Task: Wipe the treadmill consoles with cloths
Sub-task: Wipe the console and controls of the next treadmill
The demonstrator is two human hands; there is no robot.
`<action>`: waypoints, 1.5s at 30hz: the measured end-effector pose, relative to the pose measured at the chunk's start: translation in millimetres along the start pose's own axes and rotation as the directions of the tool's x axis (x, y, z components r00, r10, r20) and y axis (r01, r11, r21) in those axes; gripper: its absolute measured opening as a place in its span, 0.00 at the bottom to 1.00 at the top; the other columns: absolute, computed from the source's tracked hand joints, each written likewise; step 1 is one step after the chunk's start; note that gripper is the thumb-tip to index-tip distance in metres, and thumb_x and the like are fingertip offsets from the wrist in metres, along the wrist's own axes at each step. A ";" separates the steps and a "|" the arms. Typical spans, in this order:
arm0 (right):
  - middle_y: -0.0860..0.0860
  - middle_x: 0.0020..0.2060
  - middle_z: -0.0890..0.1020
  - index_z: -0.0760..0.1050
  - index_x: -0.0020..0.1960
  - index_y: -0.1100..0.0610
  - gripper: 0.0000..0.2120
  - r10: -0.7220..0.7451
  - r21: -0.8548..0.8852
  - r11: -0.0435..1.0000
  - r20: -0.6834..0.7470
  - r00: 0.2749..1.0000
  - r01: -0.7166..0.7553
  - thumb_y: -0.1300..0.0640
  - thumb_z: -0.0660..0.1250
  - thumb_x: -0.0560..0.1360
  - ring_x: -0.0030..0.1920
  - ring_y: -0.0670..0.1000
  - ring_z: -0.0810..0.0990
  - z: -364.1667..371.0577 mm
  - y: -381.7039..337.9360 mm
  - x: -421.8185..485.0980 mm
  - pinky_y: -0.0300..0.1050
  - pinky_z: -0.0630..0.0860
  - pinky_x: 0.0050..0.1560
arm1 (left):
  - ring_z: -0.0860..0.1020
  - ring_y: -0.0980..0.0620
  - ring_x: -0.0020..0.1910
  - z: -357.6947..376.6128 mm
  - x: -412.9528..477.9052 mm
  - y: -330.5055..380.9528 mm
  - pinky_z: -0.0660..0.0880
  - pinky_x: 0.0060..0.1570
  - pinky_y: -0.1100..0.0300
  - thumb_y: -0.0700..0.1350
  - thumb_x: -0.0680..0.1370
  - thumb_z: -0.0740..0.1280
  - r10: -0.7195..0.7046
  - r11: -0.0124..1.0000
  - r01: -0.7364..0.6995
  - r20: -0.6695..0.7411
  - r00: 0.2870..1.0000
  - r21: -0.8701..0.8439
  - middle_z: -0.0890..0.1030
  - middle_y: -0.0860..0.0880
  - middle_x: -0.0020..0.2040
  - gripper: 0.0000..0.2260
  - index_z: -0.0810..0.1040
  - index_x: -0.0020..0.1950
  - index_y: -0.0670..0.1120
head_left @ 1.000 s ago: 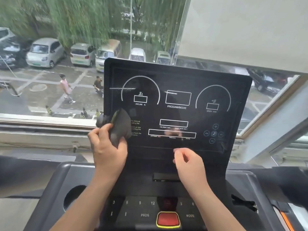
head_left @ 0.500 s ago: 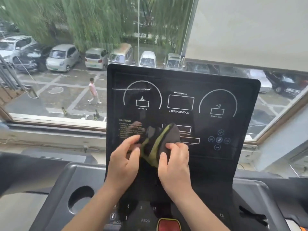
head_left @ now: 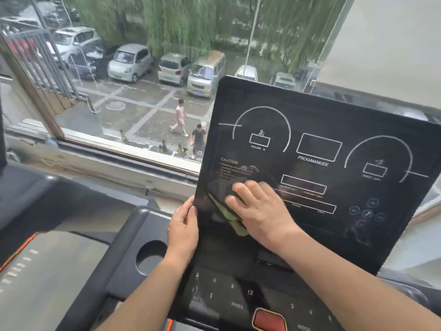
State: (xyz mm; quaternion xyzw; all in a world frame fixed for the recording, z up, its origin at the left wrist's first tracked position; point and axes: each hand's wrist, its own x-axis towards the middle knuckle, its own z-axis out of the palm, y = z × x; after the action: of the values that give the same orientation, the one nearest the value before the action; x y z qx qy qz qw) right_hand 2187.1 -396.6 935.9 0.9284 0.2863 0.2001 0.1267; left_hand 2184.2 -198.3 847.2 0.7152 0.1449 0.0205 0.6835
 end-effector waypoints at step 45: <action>0.57 0.57 0.72 0.74 0.57 0.52 0.18 0.503 0.101 0.863 -0.249 0.827 -0.495 0.56 0.75 0.69 0.55 0.62 0.71 -74.2 57.5 107.6 0.54 0.70 0.52 | 0.80 0.53 0.63 -13.0 4.9 4.4 0.75 0.68 0.54 0.49 0.86 0.61 -0.120 0.992 0.123 0.078 0.990 -0.031 0.85 0.55 0.58 0.13 0.84 0.61 0.53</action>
State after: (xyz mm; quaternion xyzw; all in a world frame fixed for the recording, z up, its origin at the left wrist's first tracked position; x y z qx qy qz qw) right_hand 2263.2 -371.2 1054.1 0.9371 0.0513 0.3448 0.0156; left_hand 2186.7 -184.6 851.5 0.6930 0.1617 -0.0459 0.7011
